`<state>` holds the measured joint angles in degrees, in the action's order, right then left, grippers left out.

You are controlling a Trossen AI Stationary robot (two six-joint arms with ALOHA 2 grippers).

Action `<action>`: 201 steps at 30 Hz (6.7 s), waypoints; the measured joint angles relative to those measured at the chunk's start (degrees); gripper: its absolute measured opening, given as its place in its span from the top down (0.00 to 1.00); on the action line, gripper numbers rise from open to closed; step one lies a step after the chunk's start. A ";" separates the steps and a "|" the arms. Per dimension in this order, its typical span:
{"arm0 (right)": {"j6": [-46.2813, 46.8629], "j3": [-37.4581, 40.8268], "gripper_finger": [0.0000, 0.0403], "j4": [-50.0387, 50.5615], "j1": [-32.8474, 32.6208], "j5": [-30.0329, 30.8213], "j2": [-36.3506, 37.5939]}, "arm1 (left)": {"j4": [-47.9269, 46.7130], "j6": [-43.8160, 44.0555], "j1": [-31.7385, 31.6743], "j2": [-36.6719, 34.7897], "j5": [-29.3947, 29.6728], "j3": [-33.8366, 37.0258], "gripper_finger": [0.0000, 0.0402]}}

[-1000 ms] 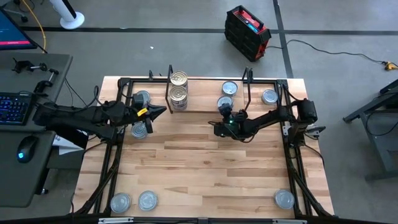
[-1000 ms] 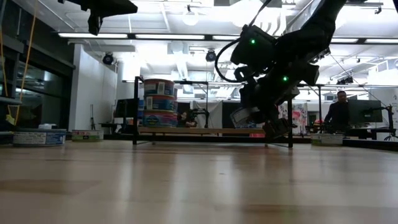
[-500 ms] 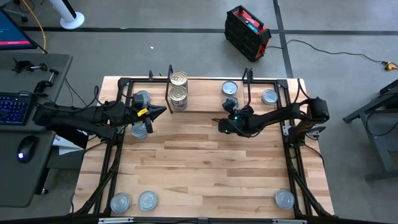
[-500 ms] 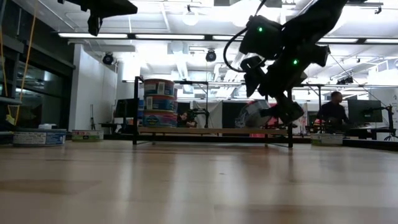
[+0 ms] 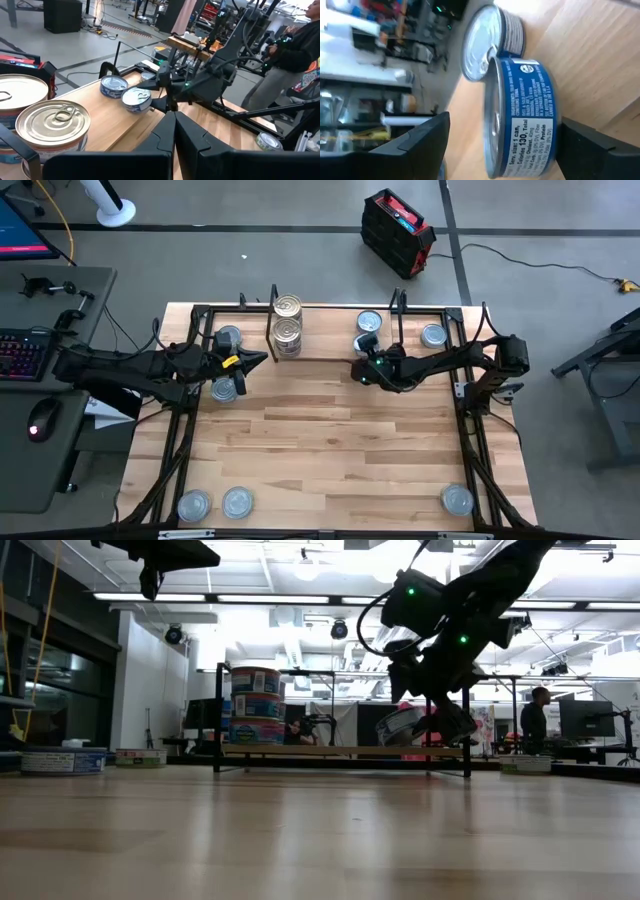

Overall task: Stack canned seafood by type on shelf
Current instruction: Stack the blue tuna can on top of the other blue tuna can on the shelf, then put the green white tuna can on the shelf

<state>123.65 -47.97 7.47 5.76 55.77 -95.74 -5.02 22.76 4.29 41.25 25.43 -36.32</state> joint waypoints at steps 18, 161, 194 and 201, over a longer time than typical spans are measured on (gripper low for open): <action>-2.64 -0.41 0.28 0.85 1.64 -9.10 -0.02 | -4.29 -0.07 0.00 0.00 0.01 0.00 1.00; -24.17 -7.59 1.00 25.92 -37.23 -59.55 -2.27 | -14.81 15.33 2.29 0.00 -25.82 0.02 1.00; -52.29 -46.89 0.60 54.98 -32.67 -64.56 -5.01 | -14.03 8.31 -2.57 -0.02 -19.51 0.02 1.00; -42.54 -39.07 0.23 54.07 -34.05 -60.65 -5.92 | -13.98 4.84 -3.84 -0.01 -19.53 0.02 1.00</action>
<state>81.11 -87.05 61.54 -28.29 -4.87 -101.67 -18.99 27.60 0.46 41.24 5.89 -36.29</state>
